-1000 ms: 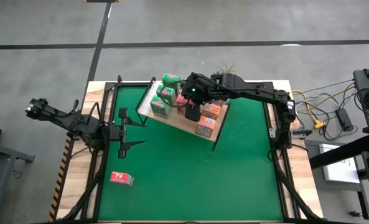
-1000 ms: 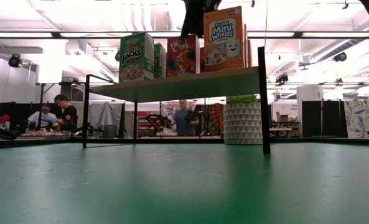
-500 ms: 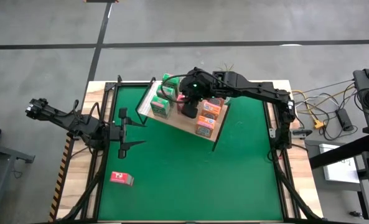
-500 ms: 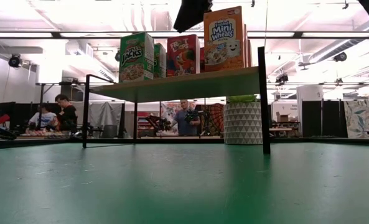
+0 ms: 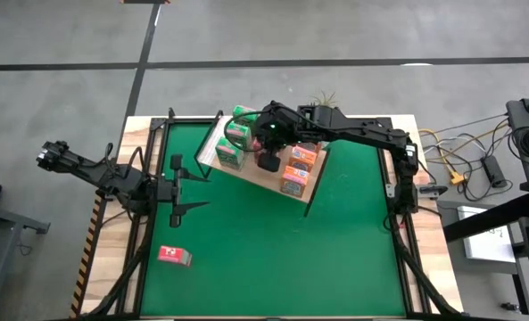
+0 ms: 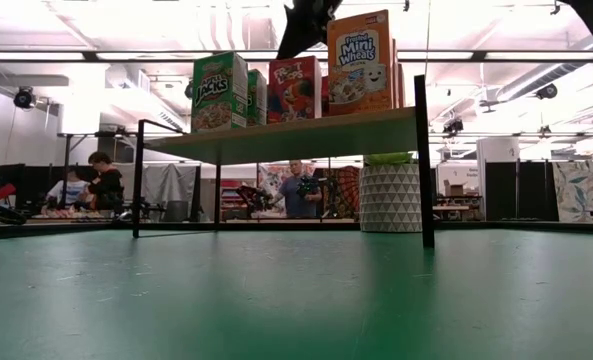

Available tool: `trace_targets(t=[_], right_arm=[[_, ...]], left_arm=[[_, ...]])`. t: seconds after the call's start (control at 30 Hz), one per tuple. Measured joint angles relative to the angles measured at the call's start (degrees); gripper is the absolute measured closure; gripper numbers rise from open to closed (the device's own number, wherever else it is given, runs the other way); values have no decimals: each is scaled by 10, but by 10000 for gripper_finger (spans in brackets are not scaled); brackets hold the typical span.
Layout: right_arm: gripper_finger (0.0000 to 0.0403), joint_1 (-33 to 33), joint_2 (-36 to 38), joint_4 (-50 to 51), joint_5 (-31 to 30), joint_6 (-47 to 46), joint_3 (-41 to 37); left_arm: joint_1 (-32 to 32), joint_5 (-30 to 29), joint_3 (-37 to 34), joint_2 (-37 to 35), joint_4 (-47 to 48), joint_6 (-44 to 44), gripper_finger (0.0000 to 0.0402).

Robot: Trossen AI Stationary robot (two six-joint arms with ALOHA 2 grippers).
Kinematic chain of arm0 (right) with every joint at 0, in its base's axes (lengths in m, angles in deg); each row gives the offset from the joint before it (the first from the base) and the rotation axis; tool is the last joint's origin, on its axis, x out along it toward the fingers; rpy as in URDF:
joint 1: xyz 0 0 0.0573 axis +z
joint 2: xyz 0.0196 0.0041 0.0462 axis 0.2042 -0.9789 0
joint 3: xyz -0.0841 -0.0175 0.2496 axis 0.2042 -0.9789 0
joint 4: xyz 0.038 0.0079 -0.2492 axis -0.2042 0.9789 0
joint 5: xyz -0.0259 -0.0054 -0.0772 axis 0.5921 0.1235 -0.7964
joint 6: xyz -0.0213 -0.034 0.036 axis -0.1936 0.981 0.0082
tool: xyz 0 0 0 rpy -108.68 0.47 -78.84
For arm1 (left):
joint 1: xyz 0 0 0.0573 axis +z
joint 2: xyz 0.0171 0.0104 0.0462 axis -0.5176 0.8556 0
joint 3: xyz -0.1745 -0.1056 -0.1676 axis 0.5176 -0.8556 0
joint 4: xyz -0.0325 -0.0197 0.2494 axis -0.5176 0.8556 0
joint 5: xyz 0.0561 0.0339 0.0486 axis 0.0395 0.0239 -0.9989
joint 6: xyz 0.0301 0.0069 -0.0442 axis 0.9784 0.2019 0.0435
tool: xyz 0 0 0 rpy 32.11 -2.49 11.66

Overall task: Stack cereal on shelf
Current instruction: Put the top red cereal box aligned with the other red cereal box on the shelf

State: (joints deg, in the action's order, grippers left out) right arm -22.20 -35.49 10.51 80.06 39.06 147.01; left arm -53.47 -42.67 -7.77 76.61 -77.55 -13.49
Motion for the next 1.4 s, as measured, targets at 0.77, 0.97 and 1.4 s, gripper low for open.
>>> trace_targets(t=[0.77, 0.97, 1.4], right_arm=[[390, 0, 3, 19, 0, 1, 0], [390, 0, 3, 19, 0, 1, 0], [390, 6, 3, 19, 2, -2, 14]], left_arm=[[0, 0, 0, 0, 0, 0, 161], [0, 0, 0, 0, 0, 0, 161], [0, 0, 0, 0, 0, 0, 161]])
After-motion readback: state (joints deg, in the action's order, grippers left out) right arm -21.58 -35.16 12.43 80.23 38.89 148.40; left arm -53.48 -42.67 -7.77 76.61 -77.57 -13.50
